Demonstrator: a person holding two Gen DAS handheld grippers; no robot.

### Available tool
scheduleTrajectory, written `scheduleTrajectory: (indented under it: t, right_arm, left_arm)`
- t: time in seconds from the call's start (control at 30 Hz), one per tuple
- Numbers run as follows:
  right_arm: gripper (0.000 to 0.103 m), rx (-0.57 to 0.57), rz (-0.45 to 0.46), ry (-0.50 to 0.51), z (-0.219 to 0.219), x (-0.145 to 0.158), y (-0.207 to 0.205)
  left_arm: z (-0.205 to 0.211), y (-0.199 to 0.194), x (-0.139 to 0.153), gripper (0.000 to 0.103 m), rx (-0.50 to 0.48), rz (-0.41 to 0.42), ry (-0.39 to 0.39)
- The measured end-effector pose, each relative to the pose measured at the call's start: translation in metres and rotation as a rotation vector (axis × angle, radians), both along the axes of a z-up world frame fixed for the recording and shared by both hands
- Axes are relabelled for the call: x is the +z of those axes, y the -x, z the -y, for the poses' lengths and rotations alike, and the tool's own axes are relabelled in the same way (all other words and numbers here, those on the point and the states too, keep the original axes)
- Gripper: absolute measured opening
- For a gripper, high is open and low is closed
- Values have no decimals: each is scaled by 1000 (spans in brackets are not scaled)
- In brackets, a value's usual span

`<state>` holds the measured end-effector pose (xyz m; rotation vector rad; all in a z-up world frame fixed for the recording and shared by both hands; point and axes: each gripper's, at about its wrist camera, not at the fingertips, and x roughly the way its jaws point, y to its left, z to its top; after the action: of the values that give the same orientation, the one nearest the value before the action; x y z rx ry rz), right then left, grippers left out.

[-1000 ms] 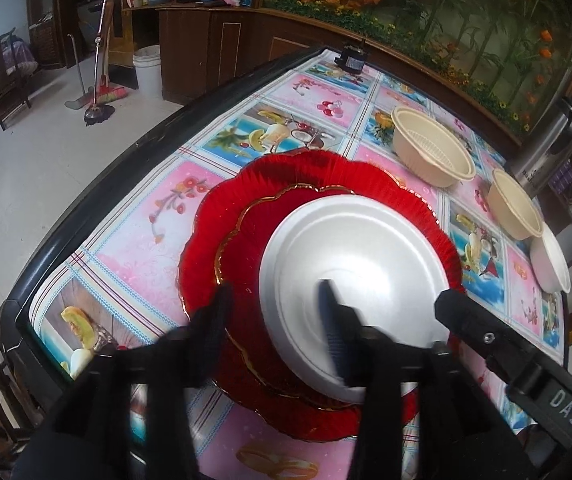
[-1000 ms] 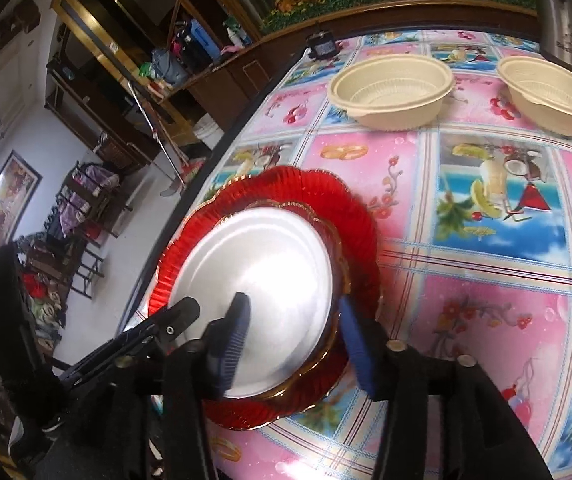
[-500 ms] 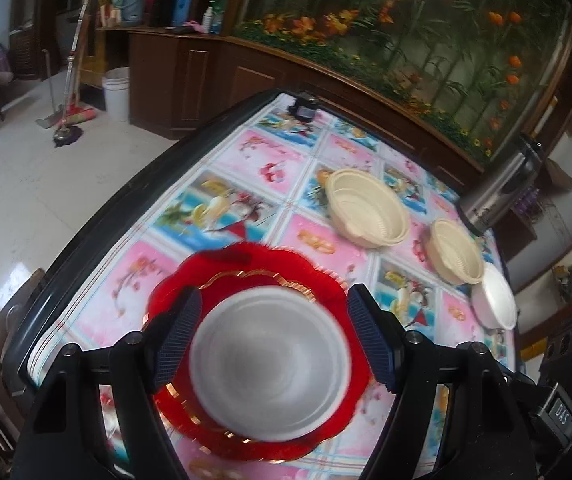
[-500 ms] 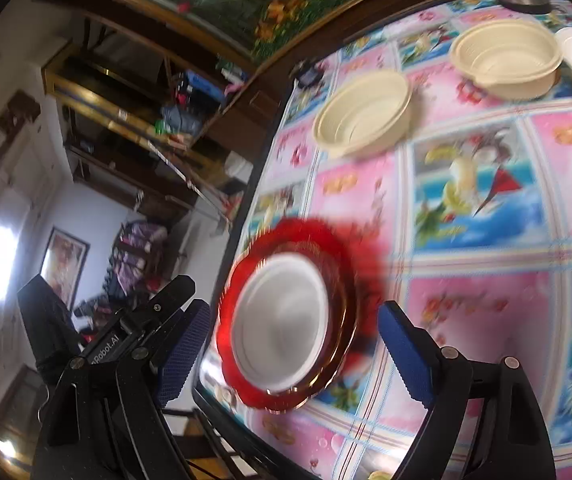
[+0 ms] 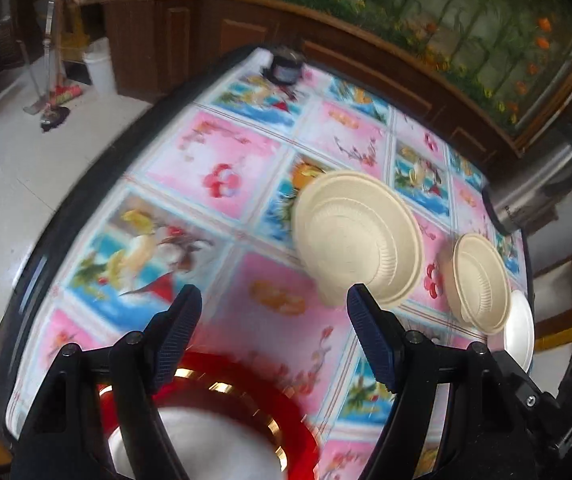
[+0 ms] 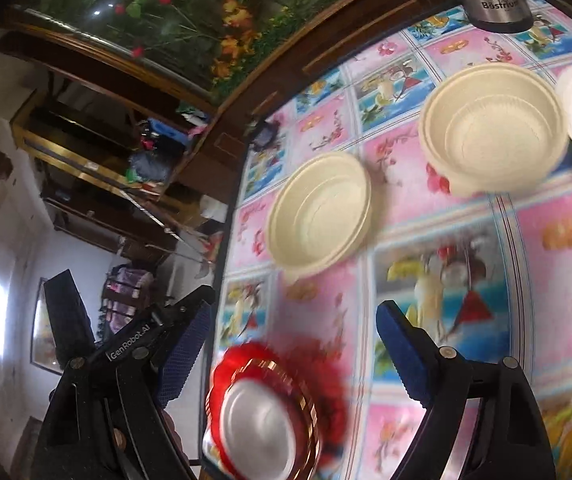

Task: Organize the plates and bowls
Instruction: 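Move both grippers to the beige ridged plate rim and close them, then lift the beige plate and carry it over the red plate stack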

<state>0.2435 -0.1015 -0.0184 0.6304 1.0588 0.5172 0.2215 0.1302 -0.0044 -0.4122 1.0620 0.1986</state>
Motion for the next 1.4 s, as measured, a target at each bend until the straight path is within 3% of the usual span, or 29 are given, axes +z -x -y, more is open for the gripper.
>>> scheduleTrajectory:
  t: [0.07, 0.27, 0.43, 0.57, 0.7, 0.77, 0.8, 1.03, 1.4]
  right_arm:
    - [78, -4, -24, 11, -4, -7, -23]
    - [67, -8, -64, 88, -23, -29, -70]
    - [54, -4, -86, 130, -33, -48, -89]
    - [46, -10, -90, 177, -36, -59, -97]
    - [36, -5, -107, 191, -40, -70, -103]
    - [17, -1, -113, 201, -42, -74, -105]
    - [15, 0, -114, 205, -43, -75, -104]
    - [14, 17, -79, 224, -48, -68, -95]
    - [14, 60, 26, 224, -60, -22, -45]
  left_arm:
    - [4, -17, -6, 75, 4, -12, -2]
    - [10, -55, -31, 75, 6, -78, -14]
    - [11, -68, -47, 75, 0, -108, -2]
    - [11, -76, -60, 52, 1, -141, -9]
    - [14, -79, -72, 13, -31, -186, -29]
    - [16, -78, -74, 13, -38, -186, -33]
    - [17, -78, -73, 13, -41, -184, -45]
    - [15, -60, -53, 13, -43, -142, -62]
    - [0, -4, -13, 13, -13, -40, -73]
